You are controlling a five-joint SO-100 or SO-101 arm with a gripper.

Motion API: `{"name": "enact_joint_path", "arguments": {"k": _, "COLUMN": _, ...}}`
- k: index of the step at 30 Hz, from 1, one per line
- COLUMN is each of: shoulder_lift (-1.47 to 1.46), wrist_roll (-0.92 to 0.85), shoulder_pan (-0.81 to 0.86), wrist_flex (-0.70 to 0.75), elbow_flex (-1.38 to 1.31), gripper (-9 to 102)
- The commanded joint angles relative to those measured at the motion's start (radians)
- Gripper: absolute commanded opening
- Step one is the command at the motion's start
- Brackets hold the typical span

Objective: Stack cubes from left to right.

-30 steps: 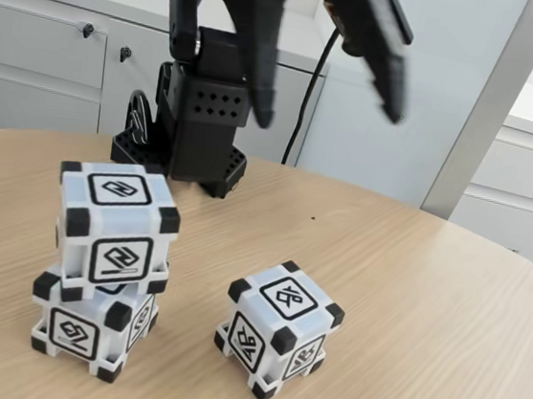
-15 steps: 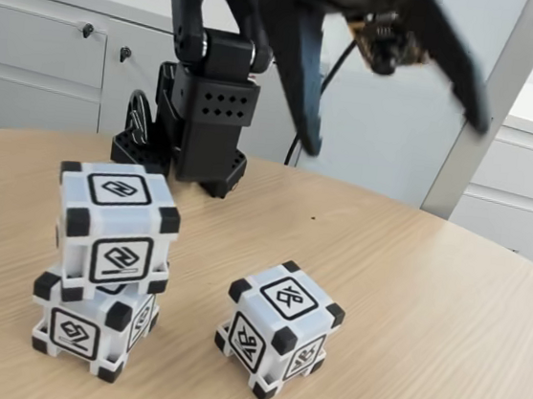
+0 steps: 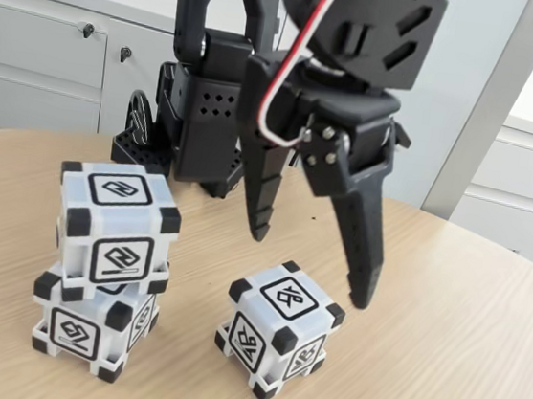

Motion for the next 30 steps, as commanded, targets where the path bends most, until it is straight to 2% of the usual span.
{"name": "enact_joint_path", "arguments": {"k": 1, "shoulder_lift": -0.005, "wrist_roll": 0.012, "shoulder_pan": 0.025, "wrist_flex": -0.058, "elbow_flex": -0.035, "gripper": 35}}
{"name": "enact_joint_path", "arguments": {"k": 7, "shoulder_lift": -0.005, "wrist_roll": 0.017, "shoulder_pan": 0.048, "wrist_flex": -0.166, "elbow_flex": -0.021, "gripper": 35}}
{"name": "enact_joint_path", "arguments": {"k": 30, "shoulder_lift": 0.025, "wrist_roll": 0.046, "shoulder_pan": 0.044, "wrist_flex": -0.146, "elbow_flex": -0.028, "gripper": 34}}
